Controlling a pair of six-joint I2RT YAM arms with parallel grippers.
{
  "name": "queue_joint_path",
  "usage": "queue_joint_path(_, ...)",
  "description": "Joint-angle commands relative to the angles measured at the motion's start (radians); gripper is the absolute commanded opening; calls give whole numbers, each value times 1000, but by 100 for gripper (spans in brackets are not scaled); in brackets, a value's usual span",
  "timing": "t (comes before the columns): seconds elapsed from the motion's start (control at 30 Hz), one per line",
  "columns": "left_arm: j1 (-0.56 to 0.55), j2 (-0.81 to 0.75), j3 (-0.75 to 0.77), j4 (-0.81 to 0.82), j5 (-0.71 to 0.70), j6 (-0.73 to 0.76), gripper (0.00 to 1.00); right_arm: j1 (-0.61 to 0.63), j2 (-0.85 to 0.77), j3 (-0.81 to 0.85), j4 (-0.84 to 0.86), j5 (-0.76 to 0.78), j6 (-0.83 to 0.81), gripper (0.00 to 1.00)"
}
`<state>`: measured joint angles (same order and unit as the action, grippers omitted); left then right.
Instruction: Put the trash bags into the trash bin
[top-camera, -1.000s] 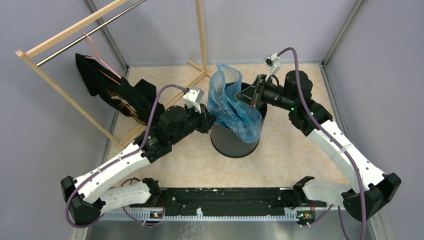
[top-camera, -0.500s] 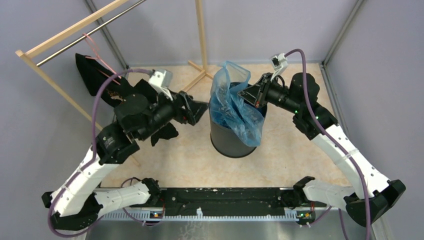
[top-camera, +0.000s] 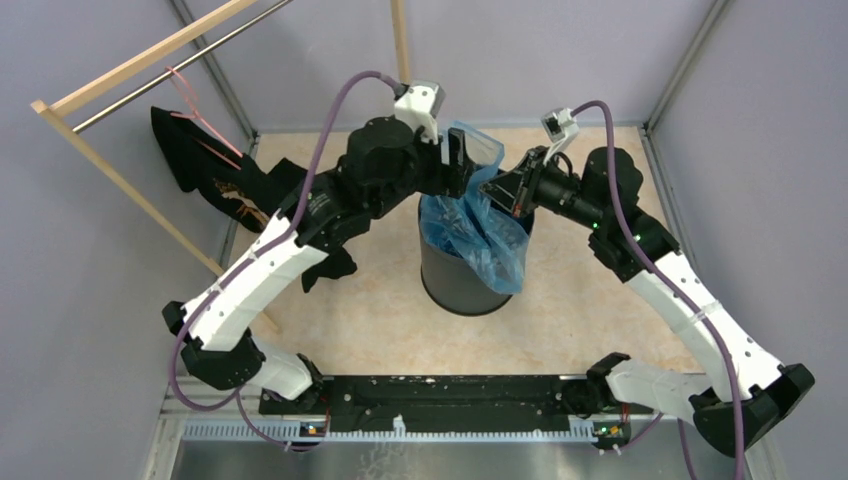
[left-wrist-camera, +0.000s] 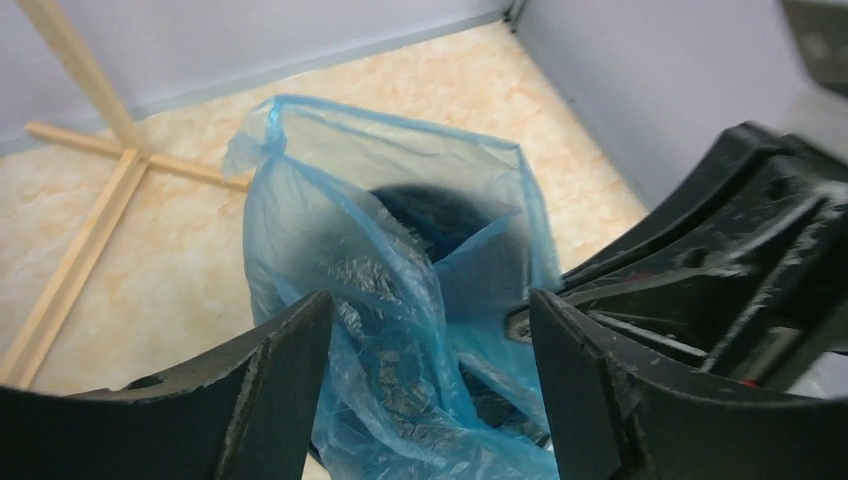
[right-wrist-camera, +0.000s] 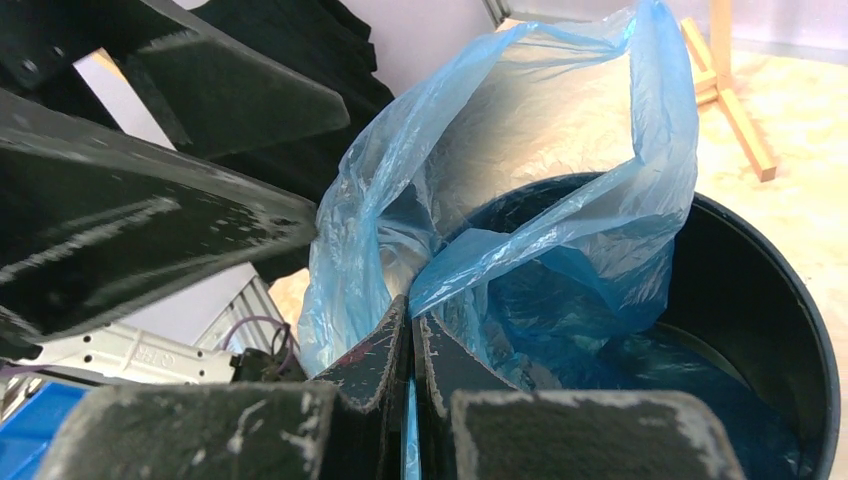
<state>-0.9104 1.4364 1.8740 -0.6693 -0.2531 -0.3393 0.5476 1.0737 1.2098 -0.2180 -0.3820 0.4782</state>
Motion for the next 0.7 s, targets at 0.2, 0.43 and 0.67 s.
queue_joint_path(0.2,-88,64,48,-62,-338,92,69,2,-46,50,9,43,-33,0)
queue_joint_path(0.43,-86,51,-33,-42,-357,100,43,1,-81,16,-1,87,-32,0)
queue_joint_path(0.67,-86,-71,-253,34,-354,79,10,2,-166,-25,-78,145,-67,0)
